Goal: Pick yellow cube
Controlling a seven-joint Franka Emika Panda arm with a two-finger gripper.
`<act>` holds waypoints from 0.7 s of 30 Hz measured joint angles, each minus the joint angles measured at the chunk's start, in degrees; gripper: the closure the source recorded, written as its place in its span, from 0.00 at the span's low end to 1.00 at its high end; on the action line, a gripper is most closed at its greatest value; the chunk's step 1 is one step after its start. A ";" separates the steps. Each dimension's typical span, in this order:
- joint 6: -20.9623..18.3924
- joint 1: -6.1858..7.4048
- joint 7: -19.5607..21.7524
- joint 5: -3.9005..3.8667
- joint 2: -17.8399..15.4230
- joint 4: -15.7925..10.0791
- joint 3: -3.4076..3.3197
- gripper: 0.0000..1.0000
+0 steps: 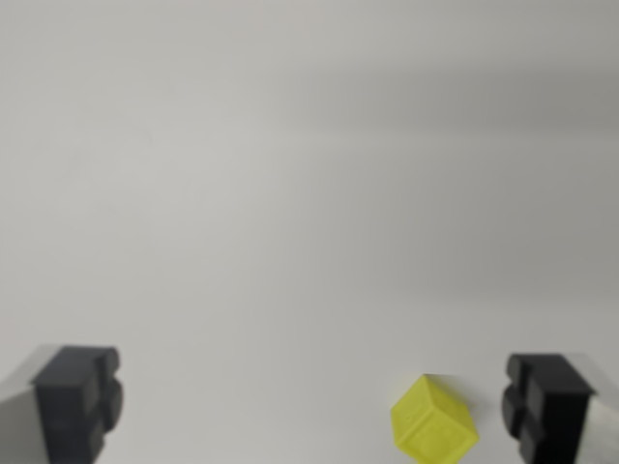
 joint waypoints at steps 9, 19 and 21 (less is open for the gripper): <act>0.97 -0.27 1.04 -0.01 -0.65 -1.77 -0.01 0.00; 5.11 -1.06 3.23 -0.09 -2.74 -8.17 -0.02 0.00; 5.94 -1.23 3.66 -0.10 -3.10 -9.41 -0.02 0.00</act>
